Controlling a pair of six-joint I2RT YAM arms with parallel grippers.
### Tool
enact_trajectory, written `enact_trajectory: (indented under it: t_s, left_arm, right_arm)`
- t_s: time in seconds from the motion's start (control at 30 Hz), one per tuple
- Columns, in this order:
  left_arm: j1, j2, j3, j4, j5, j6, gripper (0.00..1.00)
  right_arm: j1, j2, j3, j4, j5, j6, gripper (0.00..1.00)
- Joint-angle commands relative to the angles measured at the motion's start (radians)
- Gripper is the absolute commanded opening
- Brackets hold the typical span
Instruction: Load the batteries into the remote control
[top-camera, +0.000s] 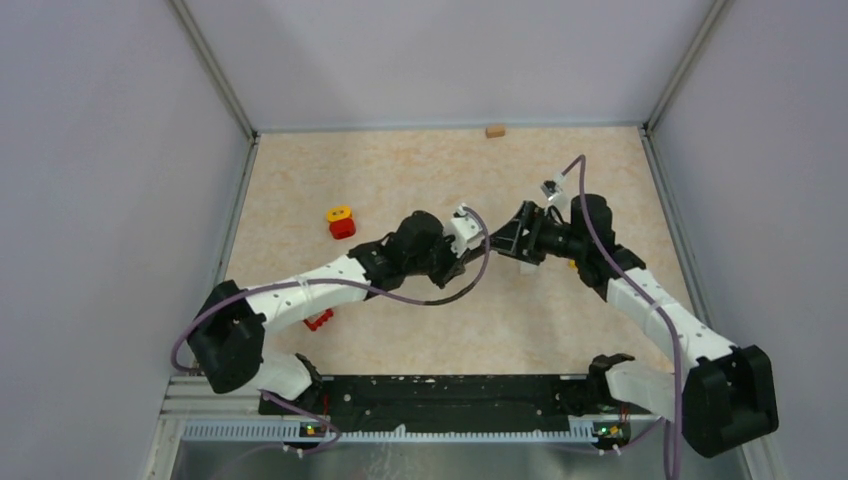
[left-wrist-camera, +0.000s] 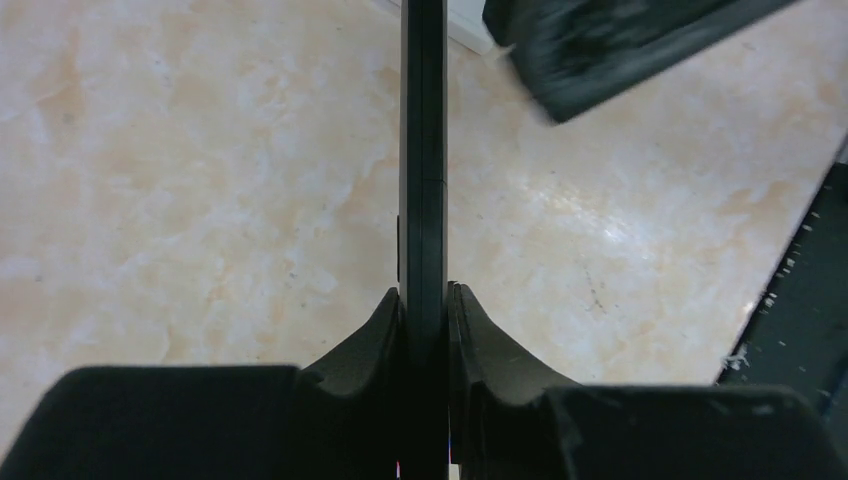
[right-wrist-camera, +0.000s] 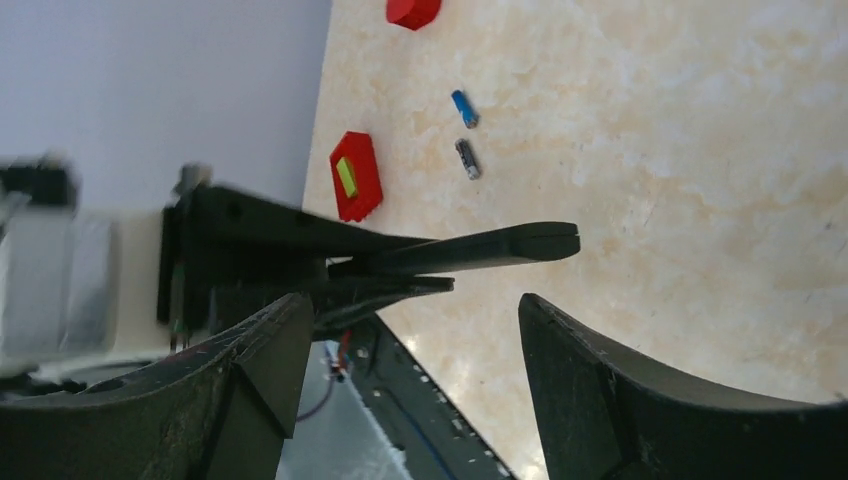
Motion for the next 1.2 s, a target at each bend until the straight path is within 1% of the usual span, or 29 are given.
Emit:
enact_trajectory:
  t_s: [0.0, 0.1, 0.23, 0.37, 0.43, 0.53, 0.57, 0.63, 0.7, 0.77, 0.87, 0.93, 0.97, 1.03, 1.1, 1.17]
  left_arm:
    - [0.113, -0.062, 0.034, -0.059, 0.346, -0.061, 0.00]
    - [0.178, -0.097, 0.035, -0.063, 0.485, -0.060, 0.00]
    - [0.213, -0.129, 0.056, -0.111, 0.648, -0.025, 0.00]
    - [0.217, -0.155, 0.050, -0.112, 0.762, -0.010, 0.00]
    - [0.221, -0.165, 0.047, -0.105, 0.786, -0.014, 0.00]
    - [0.229, -0.184, 0.043, -0.103, 0.792, -0.021, 0.00]
    - [0.230, -0.190, 0.038, -0.101, 0.796, -0.023, 0.00]
    - [0.232, -0.203, 0.027, -0.089, 0.800, -0.026, 0.00]
    - [0.233, -0.210, 0.020, -0.080, 0.803, -0.030, 0.00]
    - [0.233, -0.208, 0.016, -0.071, 0.797, -0.035, 0.00]
    - [0.233, -0.199, 0.017, -0.070, 0.805, -0.038, 0.00]
    - [0.233, -0.196, 0.017, -0.075, 0.822, -0.033, 0.00]
    - [0.233, -0.197, 0.018, -0.078, 0.827, -0.031, 0.00]
    - [0.233, -0.201, 0.015, -0.080, 0.841, -0.027, 0.00]
    - [0.234, -0.207, 0.010, -0.080, 0.857, -0.023, 0.00]
    - [0.234, -0.210, 0.008, -0.086, 0.868, -0.015, 0.00]
  right_arm:
    - [-0.006, -0.140, -0.011, 0.106, -0.061, -0.319, 0.77]
    - [-0.006, -0.184, -0.037, 0.185, -0.147, -0.414, 0.77]
    - [-0.005, -0.200, -0.045, 0.230, -0.236, -0.518, 0.77]
    - [-0.005, -0.169, -0.028, 0.291, -0.306, -0.521, 0.77]
    - [-0.006, -0.144, -0.030, 0.346, -0.319, -0.496, 0.77]
    - [0.003, -0.101, -0.031, 0.409, -0.429, -0.467, 0.77]
    - [0.013, -0.088, -0.027, 0.406, -0.462, -0.470, 0.76]
    - [0.052, -0.075, -0.015, 0.349, -0.493, -0.508, 0.74]
    - [0.101, -0.071, 0.001, 0.260, -0.486, -0.583, 0.71]
    - [0.142, -0.070, 0.015, 0.200, -0.462, -0.633, 0.61]
    - [0.153, -0.068, 0.025, 0.182, -0.440, -0.639, 0.47]
    - [0.154, -0.068, 0.038, 0.170, -0.438, -0.640, 0.40]
    - [0.153, -0.068, 0.043, 0.166, -0.437, -0.642, 0.39]
    - [0.153, -0.069, 0.050, 0.162, -0.430, -0.641, 0.39]
    - [0.153, -0.072, 0.058, 0.149, -0.424, -0.645, 0.45]
    - [0.153, -0.074, 0.063, 0.142, -0.420, -0.648, 0.49]
